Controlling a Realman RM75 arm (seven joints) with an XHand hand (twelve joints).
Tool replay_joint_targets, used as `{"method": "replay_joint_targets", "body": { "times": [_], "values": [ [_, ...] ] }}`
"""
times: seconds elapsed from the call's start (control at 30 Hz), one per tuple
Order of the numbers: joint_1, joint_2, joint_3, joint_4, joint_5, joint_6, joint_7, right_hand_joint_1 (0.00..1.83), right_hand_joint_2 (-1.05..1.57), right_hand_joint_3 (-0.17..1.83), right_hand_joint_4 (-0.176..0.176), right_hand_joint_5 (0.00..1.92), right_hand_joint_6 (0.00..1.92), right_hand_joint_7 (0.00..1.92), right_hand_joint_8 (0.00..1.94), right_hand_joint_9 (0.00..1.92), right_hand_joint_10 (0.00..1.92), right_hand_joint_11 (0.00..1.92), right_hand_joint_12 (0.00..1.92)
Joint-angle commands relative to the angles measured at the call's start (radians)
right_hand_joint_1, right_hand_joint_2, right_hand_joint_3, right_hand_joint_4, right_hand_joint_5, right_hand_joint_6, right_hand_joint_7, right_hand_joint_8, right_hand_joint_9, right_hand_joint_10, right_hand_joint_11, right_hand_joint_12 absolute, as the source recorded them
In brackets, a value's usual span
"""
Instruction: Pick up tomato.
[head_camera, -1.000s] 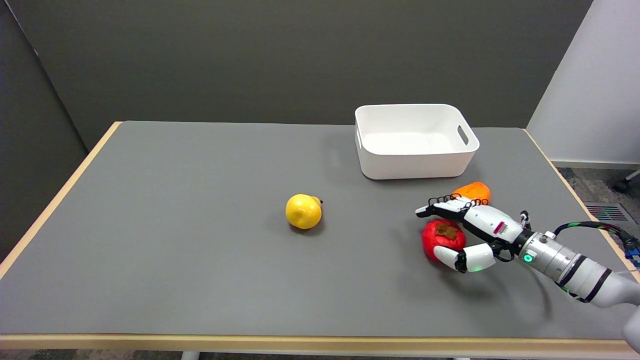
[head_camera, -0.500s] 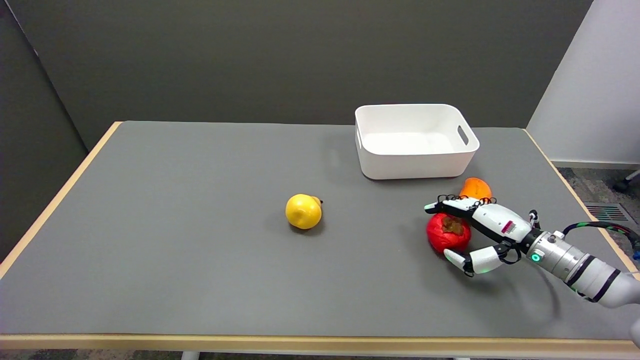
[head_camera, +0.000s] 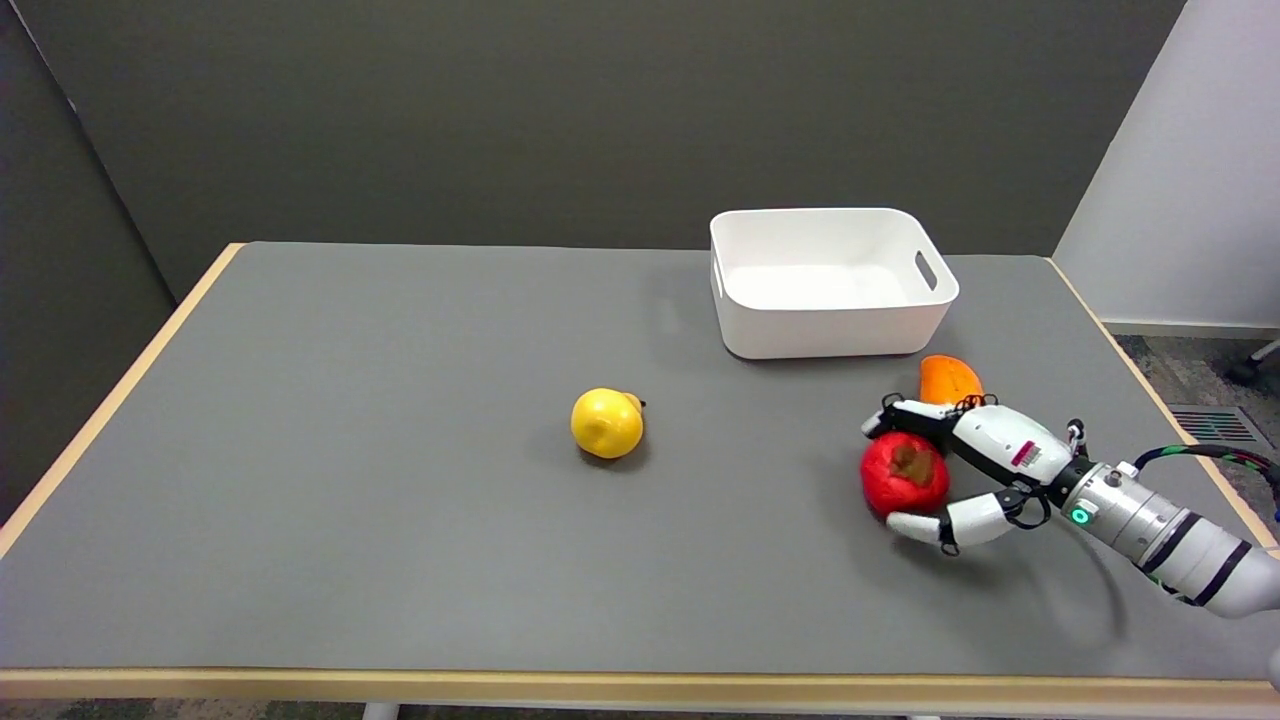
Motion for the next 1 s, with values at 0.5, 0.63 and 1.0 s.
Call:
{"method": "replay_joint_targets", "body": {
  "times": [0.5,0.63,1.0],
  "values": [
    [0.073,0.004,0.009,-0.072,0.059,0.208,-0.005,1.17,1.06,0.41,-0.081,0.61,1.59,0.88,1.28,0.85,1.36,0.79,1.66],
    [0.144,0.012,0.009,-0.138,0.081,0.241,0.002,1.18,1.05,0.42,-0.089,0.61,1.59,0.89,1.28,0.86,1.37,0.80,1.69],
    [0.461,0.010,-0.002,-0.270,0.186,0.100,-0.044,1.18,1.04,0.43,-0.082,0.61,1.58,0.89,1.29,0.87,1.38,0.83,1.74]
  ]
}}
